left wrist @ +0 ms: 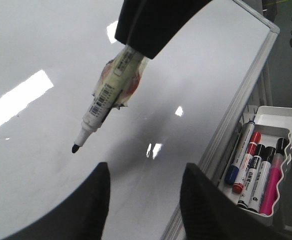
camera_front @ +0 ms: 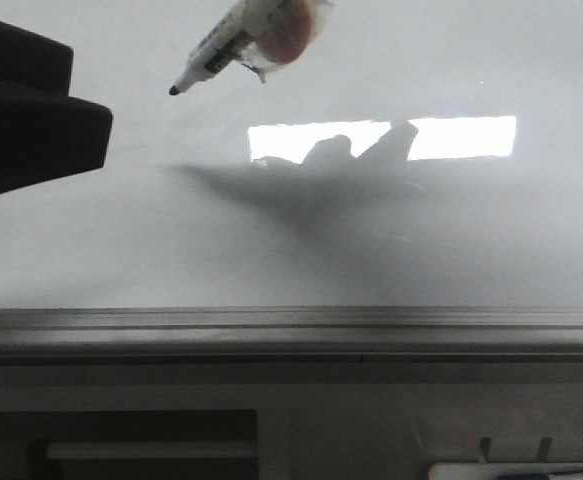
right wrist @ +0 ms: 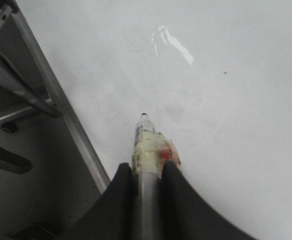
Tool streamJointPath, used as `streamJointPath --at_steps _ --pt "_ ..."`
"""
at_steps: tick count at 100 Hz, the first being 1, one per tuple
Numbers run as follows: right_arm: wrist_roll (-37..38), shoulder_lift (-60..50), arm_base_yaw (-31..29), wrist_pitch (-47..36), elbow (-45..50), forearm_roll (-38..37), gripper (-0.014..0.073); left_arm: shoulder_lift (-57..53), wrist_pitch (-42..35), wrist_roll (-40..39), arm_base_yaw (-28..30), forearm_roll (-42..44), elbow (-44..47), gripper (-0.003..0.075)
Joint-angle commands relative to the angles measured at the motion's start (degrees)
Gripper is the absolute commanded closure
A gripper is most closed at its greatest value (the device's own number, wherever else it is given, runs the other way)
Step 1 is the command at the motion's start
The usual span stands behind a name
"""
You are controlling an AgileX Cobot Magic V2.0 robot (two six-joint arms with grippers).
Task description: Write number 3 on whiteboard
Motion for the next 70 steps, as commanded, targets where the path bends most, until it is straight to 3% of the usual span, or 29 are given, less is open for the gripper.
streamJointPath --at_steps 1,24,70 --pt "-0.13 -0.33 -1.69 -3.51 -3.31 -0.33 0.0656 -0.51 -3.97 -0.44 -0.2 -0.69 -1.62 0.05" --pt "-0.13 0.02 -3.49 -1.2 -5.97 -0.43 0.0656 -0.51 -3.97 -0.44 -0.2 -0.69 -1.62 0.0587" --pt "-0.13 4.46 -4.91 0.02 -8.79 -0.69 0.0656 -0.51 -3.97 -0.44 -0.2 -0.69 -1.62 0.0587"
